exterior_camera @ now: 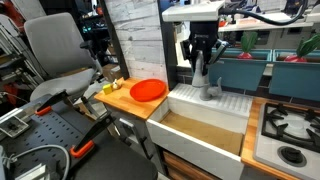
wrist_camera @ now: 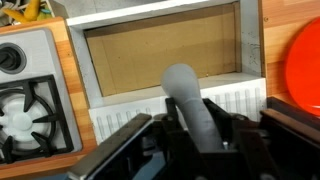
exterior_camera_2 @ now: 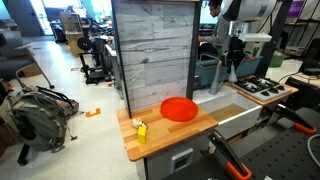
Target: Move the faucet to the left
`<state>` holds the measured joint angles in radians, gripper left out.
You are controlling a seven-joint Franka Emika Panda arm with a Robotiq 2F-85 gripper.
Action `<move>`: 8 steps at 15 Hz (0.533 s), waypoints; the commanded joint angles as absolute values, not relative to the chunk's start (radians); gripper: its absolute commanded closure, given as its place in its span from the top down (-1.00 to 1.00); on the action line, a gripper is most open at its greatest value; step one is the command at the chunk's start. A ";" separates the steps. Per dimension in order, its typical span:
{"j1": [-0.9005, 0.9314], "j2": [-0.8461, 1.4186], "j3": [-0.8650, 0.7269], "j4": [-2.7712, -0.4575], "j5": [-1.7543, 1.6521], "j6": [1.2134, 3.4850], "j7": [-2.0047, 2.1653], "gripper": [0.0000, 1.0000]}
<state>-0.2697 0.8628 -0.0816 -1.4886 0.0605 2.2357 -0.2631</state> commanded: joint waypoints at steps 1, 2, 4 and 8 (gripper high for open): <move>-0.273 0.847 -0.033 -1.497 0.101 2.156 -0.234 -0.84; -0.277 0.849 -0.024 -1.489 0.113 2.144 -0.235 -0.84; -0.275 0.853 -0.015 -1.480 0.122 2.134 -0.227 -0.84; -0.276 0.861 0.008 -1.476 0.146 2.148 -0.210 -0.84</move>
